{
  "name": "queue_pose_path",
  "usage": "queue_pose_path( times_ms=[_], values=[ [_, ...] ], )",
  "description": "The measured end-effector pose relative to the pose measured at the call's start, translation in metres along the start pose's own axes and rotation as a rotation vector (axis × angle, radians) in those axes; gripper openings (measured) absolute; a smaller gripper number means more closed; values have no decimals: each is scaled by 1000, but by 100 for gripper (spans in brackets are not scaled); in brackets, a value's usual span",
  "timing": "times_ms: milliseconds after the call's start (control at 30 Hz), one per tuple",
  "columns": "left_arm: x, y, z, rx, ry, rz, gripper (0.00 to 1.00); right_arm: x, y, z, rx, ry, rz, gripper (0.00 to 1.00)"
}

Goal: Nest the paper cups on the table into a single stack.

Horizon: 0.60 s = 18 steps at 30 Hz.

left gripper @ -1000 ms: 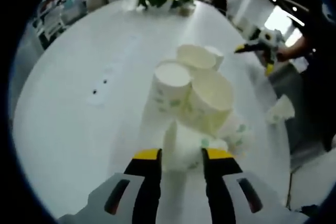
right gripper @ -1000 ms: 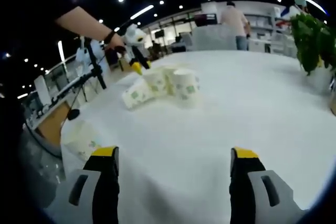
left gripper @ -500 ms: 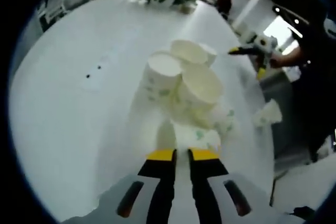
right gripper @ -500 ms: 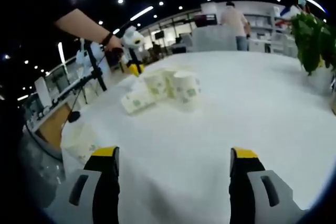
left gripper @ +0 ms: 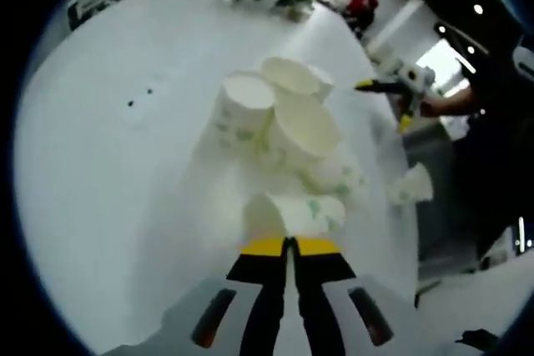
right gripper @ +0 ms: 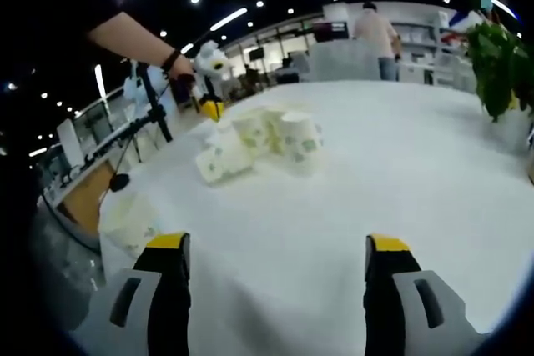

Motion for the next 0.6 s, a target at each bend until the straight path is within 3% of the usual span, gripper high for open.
queue_pose_path(
  times_ms=[600],
  values=[
    [-6,9,23,-35,-49,2,14,0,-2,6,13,11,-4,83]
  ],
)
Point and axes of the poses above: the point that each gripper's makers call its tool centre point, and the gripper's own axes: z roughly forward along the fingers, x roughly to its left, y roughly out of its top, the point moved 5 cm from there along -z, roughly backward along the fingers, and after that the axes turned 15 degrees about -y, right-handed, at the moved point
